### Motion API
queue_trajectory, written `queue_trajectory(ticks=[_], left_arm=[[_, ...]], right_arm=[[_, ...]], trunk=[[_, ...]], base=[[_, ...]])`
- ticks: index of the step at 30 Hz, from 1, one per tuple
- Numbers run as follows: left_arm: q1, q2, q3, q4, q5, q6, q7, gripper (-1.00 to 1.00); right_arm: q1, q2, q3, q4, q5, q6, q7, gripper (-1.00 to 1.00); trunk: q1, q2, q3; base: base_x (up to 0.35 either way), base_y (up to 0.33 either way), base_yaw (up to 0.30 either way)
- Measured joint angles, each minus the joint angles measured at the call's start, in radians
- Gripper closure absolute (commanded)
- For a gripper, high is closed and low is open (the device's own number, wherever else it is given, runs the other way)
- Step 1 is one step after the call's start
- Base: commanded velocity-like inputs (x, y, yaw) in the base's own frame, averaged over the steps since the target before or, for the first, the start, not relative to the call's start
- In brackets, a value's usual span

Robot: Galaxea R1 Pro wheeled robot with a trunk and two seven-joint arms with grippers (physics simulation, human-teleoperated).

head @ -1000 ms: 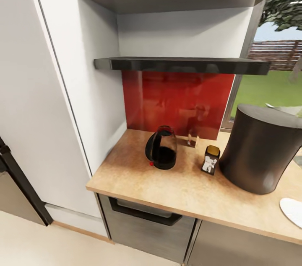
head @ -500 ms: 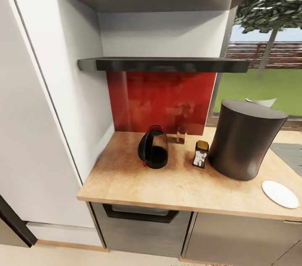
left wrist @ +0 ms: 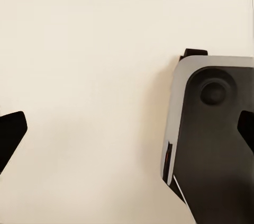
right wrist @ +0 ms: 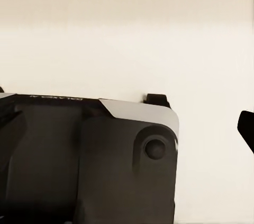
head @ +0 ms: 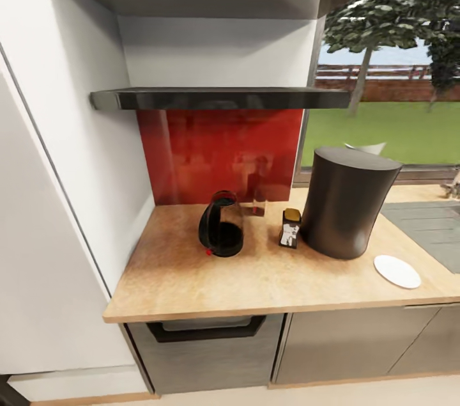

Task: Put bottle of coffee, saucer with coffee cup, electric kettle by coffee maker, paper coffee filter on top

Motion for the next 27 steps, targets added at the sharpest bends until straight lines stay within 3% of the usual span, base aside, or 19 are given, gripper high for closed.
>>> queue_trajectory(ticks=[16,27], left_arm=[[0.0,-0.004,-0.002,0.001,0.0,0.001,0.0,-1.0],[0.0,-0.013,-0.002,0.0,-0.003,0.001,0.0,-1.0]], right_arm=[[0.0,-0.002,0.0,0.002,0.001,0.0,-0.004,-1.0],[0.0,-0.001,0.0,0.002,0.003,-0.002,-0.007,-1.0]], trunk=[[0.0,0.0,0.0],[0.0,0.0,0.0]], base=[[-0.031,-0.037,-0.295],[-0.195,-0.134,-0.045]])
